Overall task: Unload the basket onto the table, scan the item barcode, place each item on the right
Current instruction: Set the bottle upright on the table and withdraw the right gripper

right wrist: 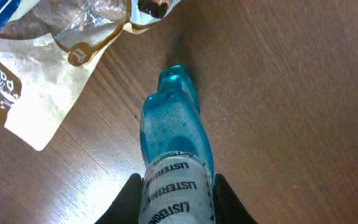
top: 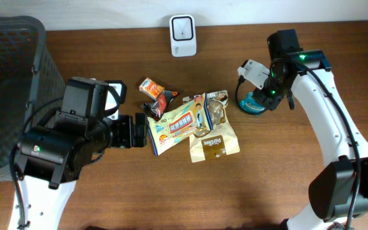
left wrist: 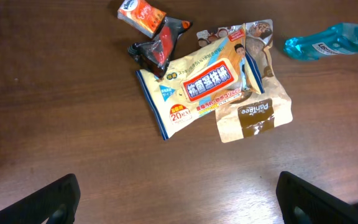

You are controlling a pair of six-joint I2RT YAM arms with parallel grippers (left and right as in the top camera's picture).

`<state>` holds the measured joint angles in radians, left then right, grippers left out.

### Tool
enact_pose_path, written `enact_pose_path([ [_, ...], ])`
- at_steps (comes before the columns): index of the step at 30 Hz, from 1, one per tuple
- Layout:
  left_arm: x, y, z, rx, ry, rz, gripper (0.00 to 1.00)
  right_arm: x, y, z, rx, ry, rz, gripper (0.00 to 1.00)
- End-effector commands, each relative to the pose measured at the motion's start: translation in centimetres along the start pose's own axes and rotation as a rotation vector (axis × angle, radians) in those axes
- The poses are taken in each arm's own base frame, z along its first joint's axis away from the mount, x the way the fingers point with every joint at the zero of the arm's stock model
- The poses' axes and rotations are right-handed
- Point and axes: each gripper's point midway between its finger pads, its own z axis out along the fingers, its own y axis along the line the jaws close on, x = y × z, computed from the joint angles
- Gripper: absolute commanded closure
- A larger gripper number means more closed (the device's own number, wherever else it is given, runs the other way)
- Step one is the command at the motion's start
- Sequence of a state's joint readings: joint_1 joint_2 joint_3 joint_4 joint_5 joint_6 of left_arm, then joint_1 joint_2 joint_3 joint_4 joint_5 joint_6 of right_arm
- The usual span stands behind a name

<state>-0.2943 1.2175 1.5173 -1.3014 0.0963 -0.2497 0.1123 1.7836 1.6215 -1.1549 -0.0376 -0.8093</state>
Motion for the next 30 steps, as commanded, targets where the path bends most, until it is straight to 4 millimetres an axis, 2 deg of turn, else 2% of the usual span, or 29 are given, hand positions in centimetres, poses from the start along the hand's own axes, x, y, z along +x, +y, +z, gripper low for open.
enact_pose_path([
  [1, -0.2, 0.1, -0.2, -0.008, -0.008, 0.011, 0.01, -0.4, -0.4, -0.9, 0.028, -0.013, -0.007, 0.68],
  [3, -0.2, 0.1, -0.2, -0.008, -0.008, 0.011, 0.01, -0.6, -0.2, -0.9, 0.017, -0.023, -0.001, 0.40],
  [5, -0.1, 0.1, -0.2, -0.007, -0.007, 0.011, 0.01, -0.7, 0.0, -0.9, 0.010, -0.032, -0.001, 0.27],
  [7, -0.2, 0.1, -0.2, -0.007, -0.008, 0.011, 0.01, -0.7, 0.0, -0.9, 0.010, -0.033, -0.001, 0.01],
  [9, -0.2, 0.1, -0.2, -0.007, -0.008, 0.011, 0.01, -0.9, -0.1, -0.9, 0.011, -0.038, 0.017, 0.01],
  [12, -0.2, 0.1, -0.2, -0.008, -0.008, 0.011, 0.01, -1.6, -0.8, -1.1, 0.038, -0.071, 0.147, 0.01],
  [16, -0.2, 0.1, -0.2, -0.008, -0.008, 0.011, 0.01, -3.1, -2.4, -3.6, 0.087, -0.142, 0.331, 0.01],
  [20, -0.2, 0.1, -0.2, -0.008, -0.008, 0.011, 0.01, -5.2, -4.6, -9.9, 0.174, -0.307, 0.542, 0.02],
  [22, -0.1, 0.1, -0.2, -0.007, -0.007, 0.011, 0.01, -5.8, -5.0, -14.6, 0.221, -0.423, 0.604, 0.02],
  [23, -0.2, 0.1, -0.2, -0.008, -0.008, 0.011, 0.01, -5.8, -4.8, -16.2, 0.234, -0.460, 0.621, 0.01],
  [24, -0.2, 0.1, -0.2, -0.007, -0.008, 0.011, 0.01, -5.5, -4.4, -18.5, 0.248, -0.513, 0.648, 0.01],
  [25, -0.2, 0.1, -0.2, -0.007, -0.008, 0.011, 0.01, -5.4, -3.8, -19.9, 0.242, -0.552, 0.667, 0.02],
  [27, -0.2, 0.1, -0.2, -0.007, -0.008, 0.011, 0.01, -5.7, -1.3, -22.4, 0.142, -0.638, 0.689, 0.01],
  [30, -0.2, 0.1, -0.2, -0.007, -0.008, 0.011, 0.01, -6.4, 4.1, -25.0, -0.105, -0.723, 0.635, 0.02],
])
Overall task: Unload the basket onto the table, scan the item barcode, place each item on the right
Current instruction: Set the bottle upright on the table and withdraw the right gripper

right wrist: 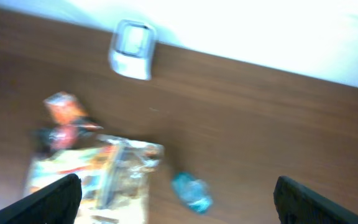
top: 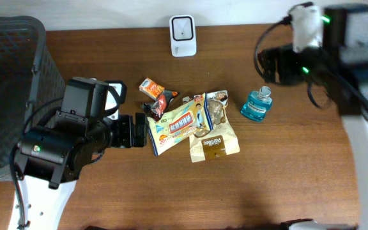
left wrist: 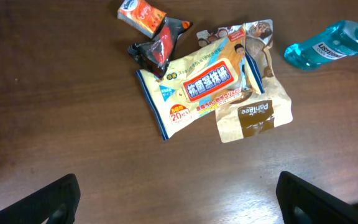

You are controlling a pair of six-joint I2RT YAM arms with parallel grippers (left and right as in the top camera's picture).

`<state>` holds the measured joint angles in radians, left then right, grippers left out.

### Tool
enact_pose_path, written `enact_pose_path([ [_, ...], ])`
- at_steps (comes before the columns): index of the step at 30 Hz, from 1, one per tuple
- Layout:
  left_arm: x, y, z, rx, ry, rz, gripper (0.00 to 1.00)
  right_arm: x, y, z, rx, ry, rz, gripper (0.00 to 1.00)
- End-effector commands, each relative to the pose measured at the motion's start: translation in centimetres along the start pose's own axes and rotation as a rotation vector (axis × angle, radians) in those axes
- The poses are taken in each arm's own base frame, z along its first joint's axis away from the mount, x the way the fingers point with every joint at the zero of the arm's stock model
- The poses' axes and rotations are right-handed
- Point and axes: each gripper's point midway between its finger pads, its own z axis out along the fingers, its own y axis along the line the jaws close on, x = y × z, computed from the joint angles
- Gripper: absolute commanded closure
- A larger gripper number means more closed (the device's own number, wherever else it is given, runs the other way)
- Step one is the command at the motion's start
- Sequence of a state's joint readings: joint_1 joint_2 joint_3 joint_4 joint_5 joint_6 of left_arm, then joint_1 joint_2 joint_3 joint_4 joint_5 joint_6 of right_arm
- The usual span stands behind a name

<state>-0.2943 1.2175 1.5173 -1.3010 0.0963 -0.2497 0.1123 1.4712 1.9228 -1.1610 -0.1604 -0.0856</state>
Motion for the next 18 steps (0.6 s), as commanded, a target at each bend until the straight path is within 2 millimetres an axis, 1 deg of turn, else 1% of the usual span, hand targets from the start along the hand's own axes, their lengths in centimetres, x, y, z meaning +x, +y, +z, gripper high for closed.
enact_pose_path([
  [1, -0.2, 0.2, -0.2, -0.008, -0.008, 0.011, 0.01, 0.3, 5.6, -3.8, -0.289, -0.021, 0.087, 0.01],
  [3, -0.2, 0.2, -0.2, -0.008, -0.008, 0.011, 0.01, 1.7, 5.9, -4.4, -0.298, 0.026, 0.102, 0.02],
  [4, -0.1, 0.1, -0.2, -0.007, -0.007, 0.011, 0.01, 2.8, 6.0, -4.5, -0.299, 0.075, 0.118, 0.00],
  [5, -0.1, 0.1, -0.2, -0.007, -0.007, 0.011, 0.01, 4.7, 6.0, -4.7, -0.290, 0.159, 0.165, 0.01],
  [6, -0.2, 0.2, -0.2, -0.008, -0.008, 0.011, 0.01, 7.0, 5.2, -4.6, -0.219, 0.262, 0.275, 0.04],
  [7, -0.1, 0.1, -0.2, -0.007, -0.007, 0.011, 0.01, 8.2, 4.4, -4.6, -0.148, 0.311, 0.353, 0.05],
  [8, -0.1, 0.1, -0.2, -0.007, -0.007, 0.011, 0.01, 9.7, 2.8, -4.8, -0.029, 0.351, 0.443, 0.06],
  [10, -0.1, 0.1, -0.2, -0.007, -0.007, 0.011, 0.01, 10.7, 1.2, -5.6, 0.095, 0.348, 0.510, 0.07],
  [11, -0.1, 0.1, -0.2, -0.007, -0.007, 0.011, 0.01, 11.4, 0.4, -6.6, 0.162, 0.333, 0.552, 0.07],
  [12, -0.1, 0.1, -0.2, -0.007, -0.007, 0.011, 0.01, 11.8, 0.1, -7.4, 0.191, 0.316, 0.568, 0.07],
  [15, -0.1, 0.1, -0.2, -0.007, -0.007, 0.011, 0.01, 13.2, -0.3, -10.2, 0.229, 0.233, 0.571, 0.06],
  [16, -0.1, 0.1, -0.2, -0.007, -0.007, 0.011, 0.01, 13.8, -0.4, -11.0, 0.241, 0.205, 0.568, 0.04],
  [18, -0.1, 0.1, -0.2, -0.007, -0.007, 0.011, 0.01, 15.1, -0.2, -11.9, 0.238, 0.161, 0.569, 0.00],
])
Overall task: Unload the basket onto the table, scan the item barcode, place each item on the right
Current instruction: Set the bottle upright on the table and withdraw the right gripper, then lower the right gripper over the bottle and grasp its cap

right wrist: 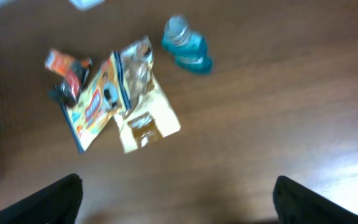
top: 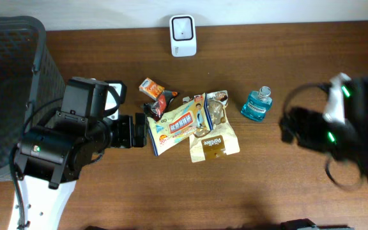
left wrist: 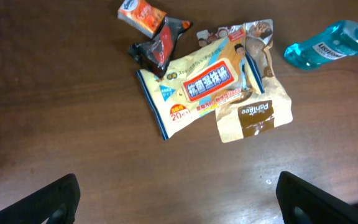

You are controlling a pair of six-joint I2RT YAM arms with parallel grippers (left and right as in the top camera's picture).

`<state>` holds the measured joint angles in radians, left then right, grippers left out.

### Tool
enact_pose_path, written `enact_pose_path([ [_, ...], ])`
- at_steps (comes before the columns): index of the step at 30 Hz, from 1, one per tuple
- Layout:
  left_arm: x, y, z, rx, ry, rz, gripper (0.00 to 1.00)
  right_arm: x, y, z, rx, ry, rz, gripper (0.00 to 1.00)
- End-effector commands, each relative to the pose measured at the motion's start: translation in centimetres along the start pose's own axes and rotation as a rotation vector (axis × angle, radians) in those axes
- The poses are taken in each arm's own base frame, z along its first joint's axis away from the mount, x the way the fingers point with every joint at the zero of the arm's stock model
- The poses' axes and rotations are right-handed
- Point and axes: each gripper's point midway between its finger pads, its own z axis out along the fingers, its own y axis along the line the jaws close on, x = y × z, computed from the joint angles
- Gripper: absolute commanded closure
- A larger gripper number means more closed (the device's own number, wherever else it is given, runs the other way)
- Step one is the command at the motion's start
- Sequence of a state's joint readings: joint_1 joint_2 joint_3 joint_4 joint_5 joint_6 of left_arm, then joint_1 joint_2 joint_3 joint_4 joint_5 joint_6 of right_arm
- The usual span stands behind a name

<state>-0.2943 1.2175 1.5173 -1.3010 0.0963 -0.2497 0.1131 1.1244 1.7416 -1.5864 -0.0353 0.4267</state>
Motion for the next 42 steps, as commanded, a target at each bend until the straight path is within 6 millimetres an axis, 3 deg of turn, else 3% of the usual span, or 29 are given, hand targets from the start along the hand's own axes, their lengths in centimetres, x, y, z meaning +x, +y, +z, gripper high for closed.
enact_pose_path([
  [1, -0.1, 0.1, -0.2, -0.007, -0.007, 0.011, 0.01, 2.0, -2.1, -1.0, 0.028, -0.094, 0.051, 0.01],
  [4, -0.1, 0.1, -0.2, -0.007, -0.007, 0.011, 0.01, 3.3, -2.6, 1.0, 0.010, -0.106, 0.115, 0.01],
  [9, -0.1, 0.1, -0.2, -0.007, -0.007, 0.011, 0.01, 5.4, -0.9, 8.4, -0.102, 0.015, 0.122, 0.01],
  [14, -0.1, 0.1, -0.2, -0.007, -0.007, 0.011, 0.01, 6.2, -2.4, 14.2, 0.010, 0.092, 0.117, 0.01],
  [19, -0.2, 0.2, -0.2, -0.008, -0.008, 0.011, 0.01, 5.1, -2.5, 16.8, 0.165, 0.047, -0.008, 0.01],
  [25, -0.2, 0.2, -0.2, -0.008, -0.008, 0.011, 0.01, 4.0, 1.8, 20.5, 0.202, -0.042, -0.148, 0.01],
  [29, -0.1, 0.1, -0.2, -0.007, -0.007, 0.011, 0.01, 2.0, 2.6, 20.9, 0.227, -0.140, -0.073, 0.01],
  [32, -0.1, 0.2, -0.2, -0.008, -0.007, 0.011, 0.01, -0.1, 3.5, 19.2, 0.212, -0.200, -0.052, 0.02],
  [36, -0.1, 0.1, -0.2, -0.007, -0.007, 0.011, 0.01, -2.9, 4.5, 16.8, 0.203, -0.284, -0.030, 0.12],
  [38, -0.1, 0.1, -0.2, -0.007, -0.007, 0.011, 0.01, -3.7, 4.2, 16.4, 0.228, -0.319, -0.023, 0.20],
  [42, -0.1, 0.1, -0.2, -0.007, -0.007, 0.011, 0.01, -4.3, 2.6, 17.6, 0.317, -0.329, -0.016, 0.20],
])
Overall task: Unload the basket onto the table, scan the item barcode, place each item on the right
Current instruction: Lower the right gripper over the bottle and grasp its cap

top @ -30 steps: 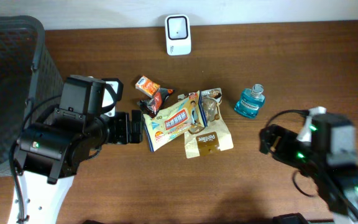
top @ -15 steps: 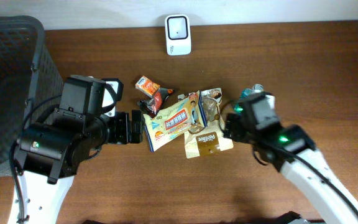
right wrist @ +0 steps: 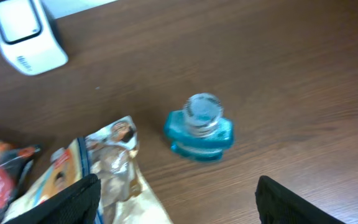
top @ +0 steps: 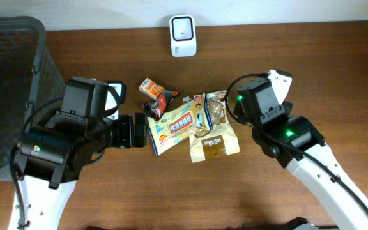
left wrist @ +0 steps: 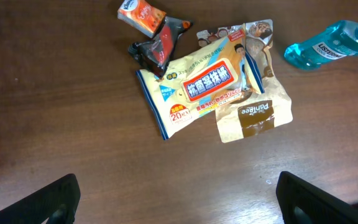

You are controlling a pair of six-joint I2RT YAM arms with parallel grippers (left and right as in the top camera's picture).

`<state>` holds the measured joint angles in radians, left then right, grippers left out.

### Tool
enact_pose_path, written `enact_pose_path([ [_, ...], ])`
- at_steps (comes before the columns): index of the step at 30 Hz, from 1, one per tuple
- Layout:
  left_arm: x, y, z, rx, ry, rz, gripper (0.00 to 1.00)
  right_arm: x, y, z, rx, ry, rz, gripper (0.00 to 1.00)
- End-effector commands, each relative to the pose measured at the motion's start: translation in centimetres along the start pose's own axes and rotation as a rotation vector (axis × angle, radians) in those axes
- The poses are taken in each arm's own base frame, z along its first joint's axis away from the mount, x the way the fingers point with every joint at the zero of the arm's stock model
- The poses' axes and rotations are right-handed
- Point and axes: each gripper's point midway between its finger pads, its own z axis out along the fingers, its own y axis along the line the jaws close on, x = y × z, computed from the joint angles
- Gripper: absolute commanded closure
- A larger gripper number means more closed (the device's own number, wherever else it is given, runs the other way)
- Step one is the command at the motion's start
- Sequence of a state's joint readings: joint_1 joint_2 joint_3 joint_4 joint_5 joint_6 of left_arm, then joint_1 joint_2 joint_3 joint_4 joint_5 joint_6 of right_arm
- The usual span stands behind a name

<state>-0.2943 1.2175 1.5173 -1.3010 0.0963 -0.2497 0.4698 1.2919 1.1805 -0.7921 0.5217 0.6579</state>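
Observation:
A blue mouthwash bottle (right wrist: pixel 199 129) stands upright on the brown table, its cap facing the right wrist camera. My right gripper (right wrist: pixel 178 202) hangs open above it, both fingers wide apart with nothing between them. The white barcode scanner (top: pixel 183 27) stands at the table's back edge. In the overhead view my right arm hides the bottle. In the left wrist view the bottle (left wrist: pixel 325 42) shows at the upper right. My left gripper (left wrist: pixel 176 202) is open and empty, left of the pile of packets.
A pile lies mid-table: a wipes pack (top: pixel 176 125), a brown bag (top: pixel 213 145), a clear snack bag (top: pixel 217 110), an orange packet (top: pixel 151 86) and a black-red packet (top: pixel 158 104). A dark mesh basket (top: pixel 8 76) fills the left side.
My right arm was out at the right side of the table, high up. Now it is over the bottle and much nearer to it, still open. The left arm and the items are unchanged.
My right gripper was shut on the blue bottle beside the pile. A second later the bottle stood free on the table and the gripper was open, high at the back right. It was then at the right side, and now hangs open over the bottle.

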Motion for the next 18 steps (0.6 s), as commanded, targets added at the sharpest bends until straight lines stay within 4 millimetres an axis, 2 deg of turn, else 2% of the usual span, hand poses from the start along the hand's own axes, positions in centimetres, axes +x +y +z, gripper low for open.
enact_pose_path([
  [1, -0.1, 0.1, -0.2, -0.007, -0.007, 0.011, 0.01, -0.9, -1.9, 2.1, 0.121, -0.022, 0.019, 0.20],
  [5, -0.2, 0.2, -0.2, -0.008, -0.008, 0.011, 0.01, 0.5, -2.8, 5.1, 0.135, 0.085, 0.048, 0.20],
  [8, -0.2, 0.2, -0.2, -0.008, -0.008, 0.011, 0.01, 0.6, -3.2, 6.8, 0.141, 0.110, 0.076, 0.20],
  [11, -0.2, 0.2, -0.2, -0.008, -0.008, 0.011, 0.01, 0.0, -3.3, 7.4, 0.128, 0.097, 0.097, 0.20],
  [13, -0.1, 0.1, -0.2, -0.007, -0.007, 0.011, 0.01, -0.4, -2.4, 7.6, 0.081, 0.090, 0.104, 0.20],
  [15, -0.2, 0.2, -0.2, -0.008, -0.008, 0.011, 0.01, -0.5, -1.5, 7.7, 0.033, 0.097, 0.094, 0.20],
  [18, -0.2, 0.2, -0.2, -0.008, -0.008, 0.011, 0.01, -0.1, -1.2, 8.4, 0.033, 0.109, 0.090, 0.20],
])
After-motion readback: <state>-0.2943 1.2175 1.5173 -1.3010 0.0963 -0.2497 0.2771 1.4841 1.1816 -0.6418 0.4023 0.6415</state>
